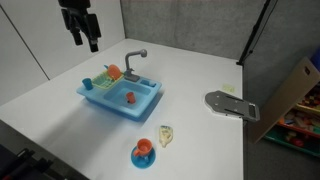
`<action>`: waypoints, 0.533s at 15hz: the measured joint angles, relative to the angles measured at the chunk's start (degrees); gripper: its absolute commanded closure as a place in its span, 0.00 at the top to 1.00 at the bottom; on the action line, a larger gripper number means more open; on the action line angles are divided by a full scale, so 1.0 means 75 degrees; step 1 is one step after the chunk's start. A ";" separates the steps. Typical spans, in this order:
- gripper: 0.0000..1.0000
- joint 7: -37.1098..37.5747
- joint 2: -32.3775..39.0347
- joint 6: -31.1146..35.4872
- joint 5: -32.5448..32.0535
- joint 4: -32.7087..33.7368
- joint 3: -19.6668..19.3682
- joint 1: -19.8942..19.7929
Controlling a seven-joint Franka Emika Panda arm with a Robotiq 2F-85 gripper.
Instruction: Remove the orange cup from the sink and put it on the table
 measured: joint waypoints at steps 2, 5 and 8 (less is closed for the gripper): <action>1.00 0.0000 0.0002 0.0000 0.0000 -0.0002 0.0000 0.0001; 1.00 0.0009 0.0059 0.0076 0.0000 -0.0003 -0.0003 0.0001; 1.00 0.0009 0.0213 0.0331 0.0000 0.0018 -0.0003 0.0011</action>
